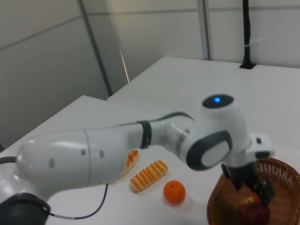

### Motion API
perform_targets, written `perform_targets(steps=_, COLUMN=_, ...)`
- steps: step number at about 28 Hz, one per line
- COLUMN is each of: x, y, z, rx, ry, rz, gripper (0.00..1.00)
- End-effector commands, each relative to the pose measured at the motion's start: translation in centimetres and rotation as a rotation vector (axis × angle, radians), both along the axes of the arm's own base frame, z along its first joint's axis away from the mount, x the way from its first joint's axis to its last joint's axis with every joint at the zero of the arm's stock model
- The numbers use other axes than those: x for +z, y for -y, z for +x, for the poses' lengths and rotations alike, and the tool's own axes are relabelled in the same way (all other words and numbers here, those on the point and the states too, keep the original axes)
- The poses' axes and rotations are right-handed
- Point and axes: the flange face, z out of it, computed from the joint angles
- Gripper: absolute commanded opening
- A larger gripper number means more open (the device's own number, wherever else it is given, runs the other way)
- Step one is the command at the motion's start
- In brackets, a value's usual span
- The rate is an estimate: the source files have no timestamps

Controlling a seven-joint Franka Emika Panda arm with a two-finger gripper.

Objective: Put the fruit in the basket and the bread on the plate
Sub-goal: 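Move the gripper over the striped bread roll and grasp it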

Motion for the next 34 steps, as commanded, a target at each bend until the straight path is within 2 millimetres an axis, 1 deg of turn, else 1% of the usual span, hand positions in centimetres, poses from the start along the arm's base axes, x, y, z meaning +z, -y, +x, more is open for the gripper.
perform_targets(steps=1, x=3.1, y=-3.1, z=-0.4, rx=0.038, ry=0.008, rz=0.036, gripper=1.00)
perform_targets(steps=4, x=3.8, y=-5.5, z=0.0, rx=0.069, ry=-0.007, rz=0.042, gripper=1.00)
perform_targets(steps=5, x=3.8, y=-7.4, z=0.3, rx=0.095, ry=-0.024, rz=0.048, gripper=1.00)
perform_targets(steps=7, x=3.5, y=-10.0, z=0.7, rx=0.129, ry=-0.058, rz=0.058, gripper=1.00)
perform_targets(steps=9, x=3.1, y=-13.0, z=1.0, rx=0.167, ry=-0.090, rz=0.066, gripper=1.00)
perform_targets(steps=10, x=2.9, y=-15.8, z=1.3, rx=0.205, ry=-0.112, rz=0.070, gripper=1.00)
perform_targets(steps=15, x=2.4, y=-22.7, z=1.6, rx=0.292, ry=-0.158, rz=0.074, gripper=1.00)
perform_targets(steps=16, x=2.0, y=-25.0, z=1.6, rx=0.310, ry=-0.174, rz=0.076, gripper=1.00)
perform_targets(steps=19, x=1.3, y=-28.4, z=1.5, rx=0.334, ry=-0.189, rz=0.076, gripper=1.00)
perform_targets(steps=21, x=0.9, y=-30.2, z=1.5, rx=0.342, ry=-0.194, rz=0.076, gripper=1.00)
perform_targets(steps=22, x=0.2, y=-31.9, z=1.4, rx=0.358, ry=-0.205, rz=0.075, gripper=1.00)
perform_targets(steps=26, x=-1.8, y=-35.0, z=0.9, rx=0.402, ry=-0.240, rz=0.067, gripper=1.00)
perform_targets(steps=27, x=-3.0, y=-36.3, z=0.8, rx=0.420, ry=-0.260, rz=0.062, gripper=1.00)
perform_targets(steps=32, x=-5.0, y=-38.1, z=0.6, rx=0.450, ry=-0.285, rz=0.048, gripper=1.00)
perform_targets(steps=34, x=-5.5, y=-38.3, z=0.6, rx=0.455, ry=-0.293, rz=0.045, gripper=1.00)
